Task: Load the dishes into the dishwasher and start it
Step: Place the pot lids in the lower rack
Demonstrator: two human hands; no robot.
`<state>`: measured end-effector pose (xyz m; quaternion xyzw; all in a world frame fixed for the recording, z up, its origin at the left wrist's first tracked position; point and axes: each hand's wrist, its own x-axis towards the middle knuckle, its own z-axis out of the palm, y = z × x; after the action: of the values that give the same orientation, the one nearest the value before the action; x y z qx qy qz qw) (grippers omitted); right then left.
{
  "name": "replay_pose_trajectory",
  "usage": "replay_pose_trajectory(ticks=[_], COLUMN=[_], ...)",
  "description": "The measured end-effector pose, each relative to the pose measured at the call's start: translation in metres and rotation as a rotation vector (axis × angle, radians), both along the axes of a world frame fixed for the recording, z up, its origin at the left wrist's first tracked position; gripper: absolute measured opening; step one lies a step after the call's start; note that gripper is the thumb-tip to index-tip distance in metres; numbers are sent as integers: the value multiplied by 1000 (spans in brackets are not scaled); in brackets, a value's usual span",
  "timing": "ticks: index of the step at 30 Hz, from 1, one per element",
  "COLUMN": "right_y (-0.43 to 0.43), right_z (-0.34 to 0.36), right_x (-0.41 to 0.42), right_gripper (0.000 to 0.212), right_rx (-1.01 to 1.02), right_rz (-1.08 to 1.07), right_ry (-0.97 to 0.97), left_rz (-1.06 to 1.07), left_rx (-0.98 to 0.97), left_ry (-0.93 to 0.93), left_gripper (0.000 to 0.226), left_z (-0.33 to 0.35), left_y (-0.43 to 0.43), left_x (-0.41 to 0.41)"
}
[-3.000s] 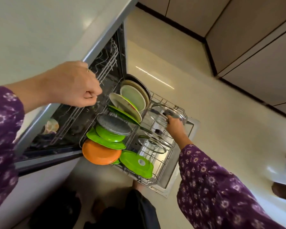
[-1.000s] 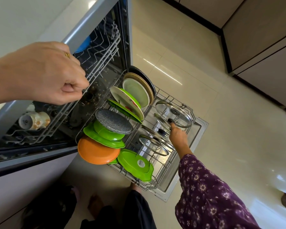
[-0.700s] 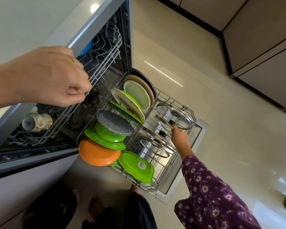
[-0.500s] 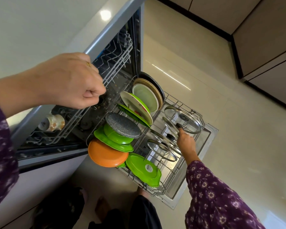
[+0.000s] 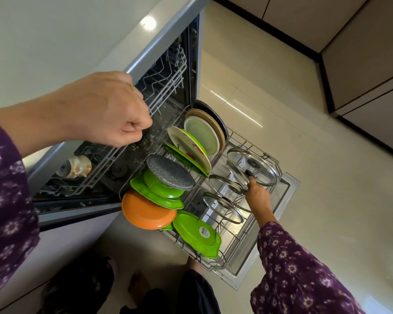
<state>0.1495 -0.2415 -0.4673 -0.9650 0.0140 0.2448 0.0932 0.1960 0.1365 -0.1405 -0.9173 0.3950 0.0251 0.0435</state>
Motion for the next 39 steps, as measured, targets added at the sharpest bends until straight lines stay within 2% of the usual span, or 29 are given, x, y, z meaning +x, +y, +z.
replay_pose_trajectory(ticks=[5, 9, 14, 21, 27, 31, 39], right_y=[-5, -11, -11, -14, -7, -9, -6], right_z=[0, 0, -2, -5, -1, 3, -2], right_x=[8, 9, 1, -9, -2, -1, -12], right_gripper=[43, 47, 41, 50, 52, 46, 46], right_rx=[59, 71, 42, -56, -19, 1, -62], right_rz=[-74, -27, -11, 138, 87, 34, 78], right_ry=[18, 9, 6, 22, 20, 12, -3], left_rz=[12, 20, 35, 48, 19, 4, 21], left_rx=[-2, -1, -4, -22, -39, -39, -51], left_ry=[6, 8, 53, 89, 128, 116, 99], left_gripper=[28, 28, 40, 31, 10, 17, 17], left_z=[0, -1, 0, 1, 2, 0, -1], left_y=[0, 0, -1, -2, -1, 0, 0], left_x=[1, 0, -1, -2, -1, 0, -1])
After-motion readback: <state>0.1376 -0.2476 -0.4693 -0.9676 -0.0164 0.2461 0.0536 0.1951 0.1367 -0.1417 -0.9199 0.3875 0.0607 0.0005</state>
